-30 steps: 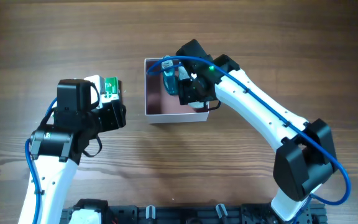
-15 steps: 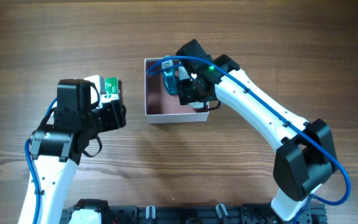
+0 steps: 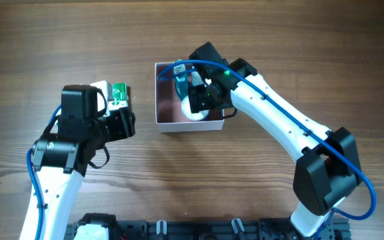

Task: Pack container
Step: 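Lower the tub into the box front corner and open the right gripper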

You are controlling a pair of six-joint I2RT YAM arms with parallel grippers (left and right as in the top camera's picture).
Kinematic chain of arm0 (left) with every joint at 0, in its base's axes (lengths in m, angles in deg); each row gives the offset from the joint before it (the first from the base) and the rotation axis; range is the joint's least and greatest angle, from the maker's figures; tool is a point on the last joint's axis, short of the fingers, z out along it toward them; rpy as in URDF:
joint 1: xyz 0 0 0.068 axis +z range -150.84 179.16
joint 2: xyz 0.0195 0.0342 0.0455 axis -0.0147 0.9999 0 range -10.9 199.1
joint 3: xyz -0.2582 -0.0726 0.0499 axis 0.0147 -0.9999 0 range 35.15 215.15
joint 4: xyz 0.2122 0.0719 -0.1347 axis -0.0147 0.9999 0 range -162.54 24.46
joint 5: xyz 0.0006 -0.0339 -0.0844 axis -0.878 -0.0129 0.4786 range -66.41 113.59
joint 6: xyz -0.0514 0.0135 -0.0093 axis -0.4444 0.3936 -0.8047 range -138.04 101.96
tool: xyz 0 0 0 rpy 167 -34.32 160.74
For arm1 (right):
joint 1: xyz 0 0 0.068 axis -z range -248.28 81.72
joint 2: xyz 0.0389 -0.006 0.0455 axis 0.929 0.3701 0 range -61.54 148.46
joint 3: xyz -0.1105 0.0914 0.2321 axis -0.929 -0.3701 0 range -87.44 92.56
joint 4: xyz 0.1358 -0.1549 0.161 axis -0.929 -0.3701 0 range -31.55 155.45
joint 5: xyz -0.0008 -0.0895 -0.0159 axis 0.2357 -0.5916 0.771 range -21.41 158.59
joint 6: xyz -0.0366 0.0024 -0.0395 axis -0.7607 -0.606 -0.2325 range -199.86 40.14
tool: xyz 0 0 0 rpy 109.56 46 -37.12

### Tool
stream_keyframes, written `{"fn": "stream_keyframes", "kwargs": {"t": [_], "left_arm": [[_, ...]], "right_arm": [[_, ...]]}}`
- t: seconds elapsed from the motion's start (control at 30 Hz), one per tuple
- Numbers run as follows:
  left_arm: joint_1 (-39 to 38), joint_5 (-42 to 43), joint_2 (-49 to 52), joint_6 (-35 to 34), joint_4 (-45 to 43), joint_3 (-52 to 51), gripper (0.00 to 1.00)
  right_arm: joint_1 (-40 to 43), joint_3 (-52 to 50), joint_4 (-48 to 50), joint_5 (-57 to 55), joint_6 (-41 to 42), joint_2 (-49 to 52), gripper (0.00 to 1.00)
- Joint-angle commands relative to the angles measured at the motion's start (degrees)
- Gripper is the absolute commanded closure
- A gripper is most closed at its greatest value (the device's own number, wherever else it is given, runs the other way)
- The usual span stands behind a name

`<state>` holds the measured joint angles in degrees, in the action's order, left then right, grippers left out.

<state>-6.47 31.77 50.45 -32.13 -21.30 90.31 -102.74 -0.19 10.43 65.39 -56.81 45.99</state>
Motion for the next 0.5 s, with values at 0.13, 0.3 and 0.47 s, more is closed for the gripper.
{"fn": "stream_keyframes", "kwargs": {"t": [0.13,0.3,0.47], "left_arm": [[-0.3,-0.3,0.3,0.1,0.1,1.2,0.34],[-0.3,-0.3,0.3,0.1,0.1,1.2,0.33],[-0.3,-0.3,0.3,0.1,0.3,1.2,0.33]], "right_arm": [[-0.1,0.1,-0.1,-0.2,0.3,0.7,0.08],[-0.1,0.1,-0.1,-0.6,0.9,0.6,0.10],[-0.1,0.1,0.2,-3.5,2.2,-3.4,0.10]]}}
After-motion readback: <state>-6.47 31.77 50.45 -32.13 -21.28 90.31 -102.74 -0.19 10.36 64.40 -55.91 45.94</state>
